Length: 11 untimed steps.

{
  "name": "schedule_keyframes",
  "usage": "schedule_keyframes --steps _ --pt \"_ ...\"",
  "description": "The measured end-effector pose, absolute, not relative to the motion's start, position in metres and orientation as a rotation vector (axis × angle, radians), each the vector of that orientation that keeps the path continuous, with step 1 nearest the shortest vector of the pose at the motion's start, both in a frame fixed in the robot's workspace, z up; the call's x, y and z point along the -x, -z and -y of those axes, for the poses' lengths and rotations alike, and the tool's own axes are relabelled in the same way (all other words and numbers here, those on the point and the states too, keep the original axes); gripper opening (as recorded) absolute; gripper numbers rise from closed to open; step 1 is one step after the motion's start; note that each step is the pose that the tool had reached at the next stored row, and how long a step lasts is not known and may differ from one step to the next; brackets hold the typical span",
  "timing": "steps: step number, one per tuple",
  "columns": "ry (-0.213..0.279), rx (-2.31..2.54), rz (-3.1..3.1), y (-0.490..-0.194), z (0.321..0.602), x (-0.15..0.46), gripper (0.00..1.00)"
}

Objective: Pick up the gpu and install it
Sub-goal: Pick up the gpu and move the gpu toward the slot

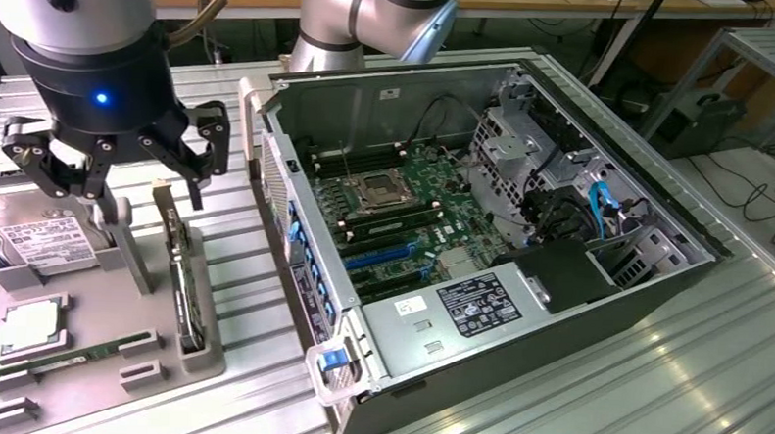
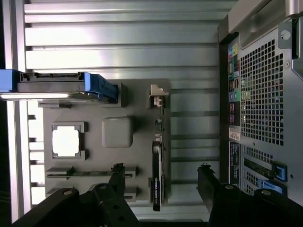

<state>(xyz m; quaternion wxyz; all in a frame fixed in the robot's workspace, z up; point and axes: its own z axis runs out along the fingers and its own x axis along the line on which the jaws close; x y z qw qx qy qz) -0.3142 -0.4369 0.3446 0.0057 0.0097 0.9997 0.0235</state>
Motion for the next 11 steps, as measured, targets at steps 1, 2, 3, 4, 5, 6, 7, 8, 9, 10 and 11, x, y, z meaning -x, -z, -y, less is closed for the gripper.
schedule_keyframes --steps 1,2,3,4,5,6,7,8,9,10,11 --pt "-0.073 -0.03 -3.129 -0.343 0.437 0.314 0.73" --pt "-0.074 -0.03 -3.129 -0.342 0.437 0.314 0.73" --pt "-0.073 -0.03 -3.13 -0.341 0.438 0.314 0.73" --pt "-0.073 -0.03 -3.13 -0.34 0.438 0.314 0.73" --pt "-0.073 -0.03 -3.13 -0.339 0.438 0.314 0.73" --pt "-0.073 -0.029 -3.13 -0.337 0.439 0.314 0.73" --pt "-0.073 -0.029 -3.131 -0.336 0.439 0.314 0.73" --pt "-0.073 -0.029 -3.131 -0.335 0.439 0.314 0.73" --pt "-0.073 -0.028 -3.131 -0.333 0.44 0.314 0.73" --pt "-0.074 -0.028 -3.131 -0.332 0.44 0.314 0.73" --pt "-0.074 -0.027 -3.132 -0.331 0.441 0.314 0.73"
